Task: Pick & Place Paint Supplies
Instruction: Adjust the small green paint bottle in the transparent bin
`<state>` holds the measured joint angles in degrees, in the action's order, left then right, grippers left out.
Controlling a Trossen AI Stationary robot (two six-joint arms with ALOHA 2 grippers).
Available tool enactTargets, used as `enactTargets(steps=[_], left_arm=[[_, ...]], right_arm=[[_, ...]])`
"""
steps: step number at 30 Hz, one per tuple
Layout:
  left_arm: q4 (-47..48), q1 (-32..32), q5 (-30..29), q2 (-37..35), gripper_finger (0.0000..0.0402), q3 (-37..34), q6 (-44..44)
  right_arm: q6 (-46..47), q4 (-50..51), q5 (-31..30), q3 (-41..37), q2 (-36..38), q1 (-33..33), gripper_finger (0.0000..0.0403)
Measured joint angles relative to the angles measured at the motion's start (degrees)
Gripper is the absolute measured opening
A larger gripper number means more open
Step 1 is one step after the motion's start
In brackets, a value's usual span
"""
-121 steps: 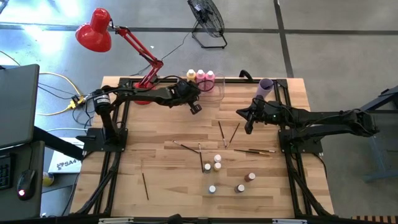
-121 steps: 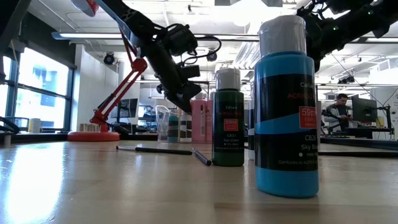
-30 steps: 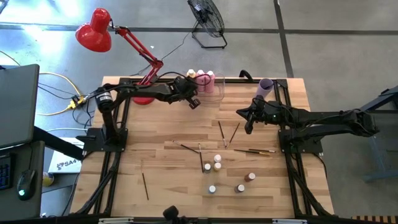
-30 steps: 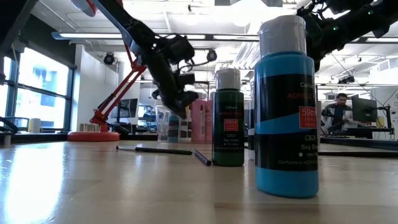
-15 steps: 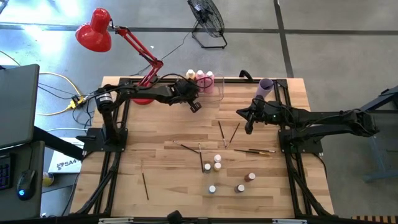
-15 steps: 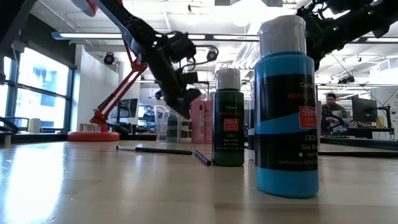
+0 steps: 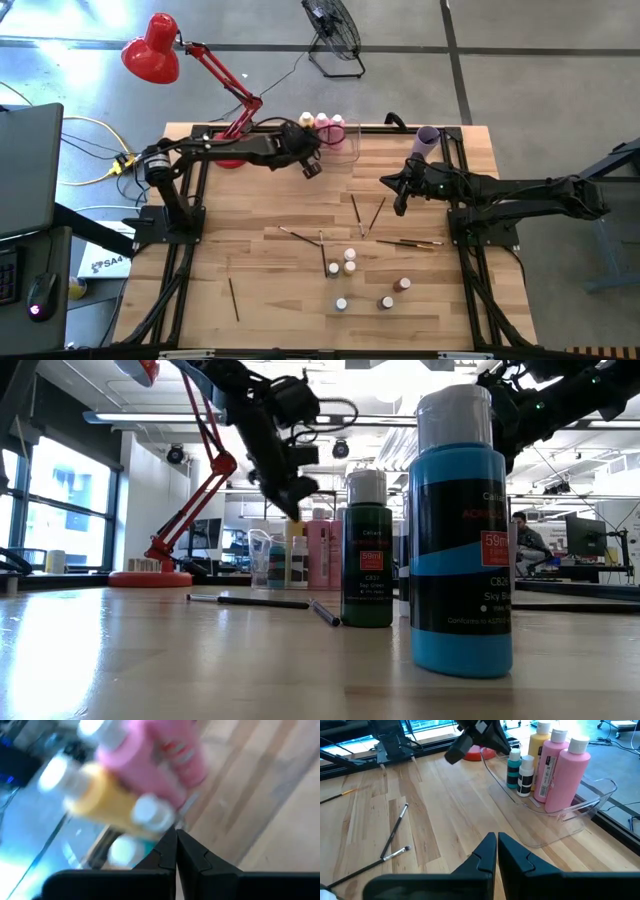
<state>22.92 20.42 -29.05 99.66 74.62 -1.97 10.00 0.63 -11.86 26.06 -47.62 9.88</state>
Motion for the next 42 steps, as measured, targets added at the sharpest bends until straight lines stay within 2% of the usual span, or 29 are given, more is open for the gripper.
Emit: enactTargets(steps=[6, 13, 19, 23, 30, 34, 42], left_arm=[[7.9, 2.3, 0.4, 0.0, 0.0, 0.5, 4.8], [9.0, 3.3, 2.0, 0.0, 0.0, 0.5, 5.3], [9.3, 4.9, 7.7, -0.6, 0.0, 0.6, 3.8], [13.2, 5.9, 10.4, -3.1, 0.0, 0.6, 3.3], [18.5, 5.8, 10.7, -7.6, 0.0, -0.3, 2.2], [17.9, 5.8, 10.6, -10.5, 0.0, -4.6, 2.2], [0.8, 6.7, 14.8, -14.1, 0.0, -13.5, 0.1]], right_arm=[[0.0, 0.0, 0.0, 0.0, 0.0, 0.0, 0.0008], [0.0, 0.0, 0.0, 0.0, 0.0, 0.0, 0.0008], [0.0, 0.1, 0.0, 0.0, 0.0, 0.0, 0.0008], [0.0, 0.1, 0.0, 0.0, 0.0, 0.0, 0.0008], [0.0, 0.4, 0.0, 0.0, 0.0, 0.0, 0.0008], [0.1, 0.5, 0.0, 0.0, 0.0, 0.0, 0.0008], [0.2, -0.3, -0.2, 0.0, 0.0, 0.0, 0.0008]])
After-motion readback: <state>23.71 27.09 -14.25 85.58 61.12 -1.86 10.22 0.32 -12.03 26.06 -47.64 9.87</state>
